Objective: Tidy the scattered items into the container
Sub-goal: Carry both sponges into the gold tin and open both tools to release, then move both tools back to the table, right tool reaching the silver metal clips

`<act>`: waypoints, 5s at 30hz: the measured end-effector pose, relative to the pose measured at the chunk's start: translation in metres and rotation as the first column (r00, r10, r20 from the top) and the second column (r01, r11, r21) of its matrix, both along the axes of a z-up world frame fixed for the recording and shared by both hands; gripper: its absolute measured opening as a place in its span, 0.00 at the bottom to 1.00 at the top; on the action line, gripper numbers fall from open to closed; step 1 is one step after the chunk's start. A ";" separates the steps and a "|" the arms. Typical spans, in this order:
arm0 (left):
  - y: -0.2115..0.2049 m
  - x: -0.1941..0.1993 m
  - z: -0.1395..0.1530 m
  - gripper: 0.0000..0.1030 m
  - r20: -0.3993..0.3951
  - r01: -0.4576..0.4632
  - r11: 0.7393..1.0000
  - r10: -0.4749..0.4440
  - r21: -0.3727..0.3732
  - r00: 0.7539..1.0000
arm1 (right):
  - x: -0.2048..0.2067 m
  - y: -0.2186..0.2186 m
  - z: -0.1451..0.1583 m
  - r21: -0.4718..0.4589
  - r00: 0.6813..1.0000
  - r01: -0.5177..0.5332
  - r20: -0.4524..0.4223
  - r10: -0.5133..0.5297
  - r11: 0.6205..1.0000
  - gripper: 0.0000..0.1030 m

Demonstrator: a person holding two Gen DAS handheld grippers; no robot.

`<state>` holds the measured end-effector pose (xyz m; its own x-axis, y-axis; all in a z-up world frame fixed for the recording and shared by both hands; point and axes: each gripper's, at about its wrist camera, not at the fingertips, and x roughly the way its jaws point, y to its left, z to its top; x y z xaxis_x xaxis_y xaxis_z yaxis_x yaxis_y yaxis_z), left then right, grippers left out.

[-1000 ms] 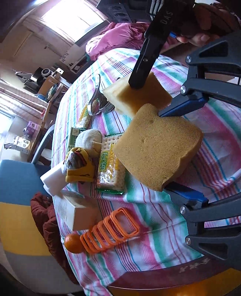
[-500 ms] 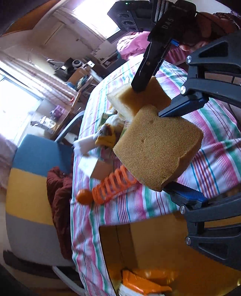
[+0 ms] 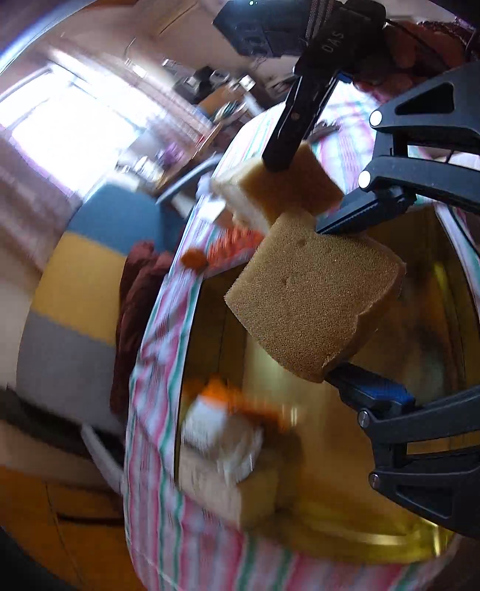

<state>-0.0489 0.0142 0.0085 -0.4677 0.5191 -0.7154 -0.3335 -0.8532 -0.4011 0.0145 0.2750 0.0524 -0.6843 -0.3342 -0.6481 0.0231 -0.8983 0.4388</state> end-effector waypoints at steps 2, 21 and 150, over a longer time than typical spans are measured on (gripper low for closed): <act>-0.021 -0.003 -0.005 0.67 0.012 -0.054 0.998 0.055 -0.009 0.998 | -0.011 -0.014 -0.003 0.020 1.000 -0.027 0.010 0.027 0.999 0.63; -0.095 -0.029 -0.034 0.78 0.155 -0.377 0.924 0.381 -0.060 0.911 | -0.059 -0.113 -0.055 -0.018 0.928 -0.360 0.098 0.360 0.933 0.82; 0.195 0.057 -0.033 0.83 0.054 0.362 0.892 -0.362 -0.272 0.931 | 0.033 0.290 -0.097 0.087 0.860 0.436 0.252 -0.443 0.896 0.56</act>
<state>0.0081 0.2097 -0.0249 -0.2834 0.4370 -0.8536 -0.6397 -0.7493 -0.1713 0.0476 0.5648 -0.0445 -0.5628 -0.0187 -0.8264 -0.4878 -0.7996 0.3503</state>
